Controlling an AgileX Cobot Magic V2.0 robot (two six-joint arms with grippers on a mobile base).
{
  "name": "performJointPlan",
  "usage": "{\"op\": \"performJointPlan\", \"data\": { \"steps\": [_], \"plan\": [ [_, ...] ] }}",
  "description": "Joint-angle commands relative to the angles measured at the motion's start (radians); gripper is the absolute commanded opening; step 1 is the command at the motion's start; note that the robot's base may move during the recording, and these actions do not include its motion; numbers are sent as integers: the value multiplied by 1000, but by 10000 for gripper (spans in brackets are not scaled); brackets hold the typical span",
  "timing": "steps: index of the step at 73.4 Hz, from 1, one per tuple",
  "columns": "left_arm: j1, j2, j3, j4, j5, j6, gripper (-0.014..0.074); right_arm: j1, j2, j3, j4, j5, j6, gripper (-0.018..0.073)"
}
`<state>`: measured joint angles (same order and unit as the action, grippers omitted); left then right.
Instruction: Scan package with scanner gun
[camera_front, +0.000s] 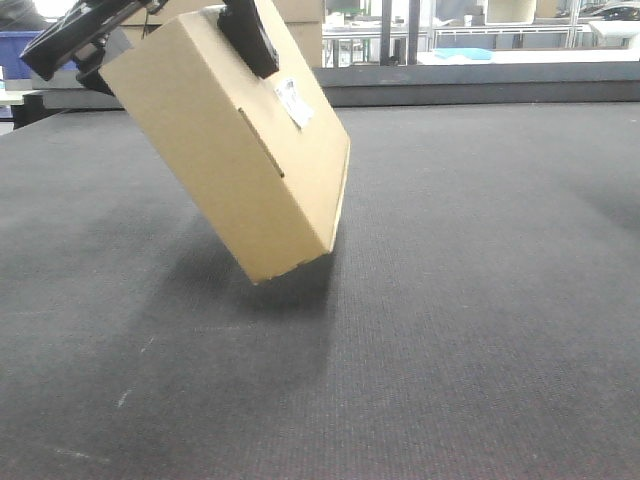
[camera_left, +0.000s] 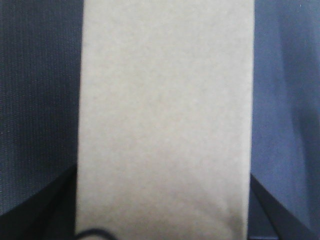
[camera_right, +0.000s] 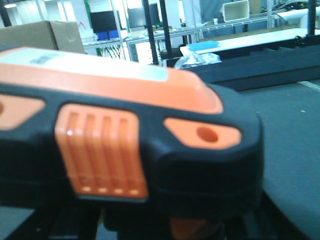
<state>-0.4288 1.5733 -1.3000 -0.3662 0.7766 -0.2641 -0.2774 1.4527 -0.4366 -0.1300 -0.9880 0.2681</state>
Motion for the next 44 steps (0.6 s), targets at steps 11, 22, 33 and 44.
{"op": "performJointPlan", "data": {
  "steps": [11,22,33,44],
  "plan": [
    [-3,-15,-8,33,2,-4,-111,57,100,-3,14,-213,-7,-155],
    [-3,-15,-8,71,2,-4,-111,108,143,-3,83,-221,-7,-155],
    [-3,-15,-8,83,2,-4,-111,133,171,-3,92,-233,-31,-155],
    [9,-15,-8,101,4,-4,-111,133,201,-3,92,-233,-31,-155]
  ]
}}
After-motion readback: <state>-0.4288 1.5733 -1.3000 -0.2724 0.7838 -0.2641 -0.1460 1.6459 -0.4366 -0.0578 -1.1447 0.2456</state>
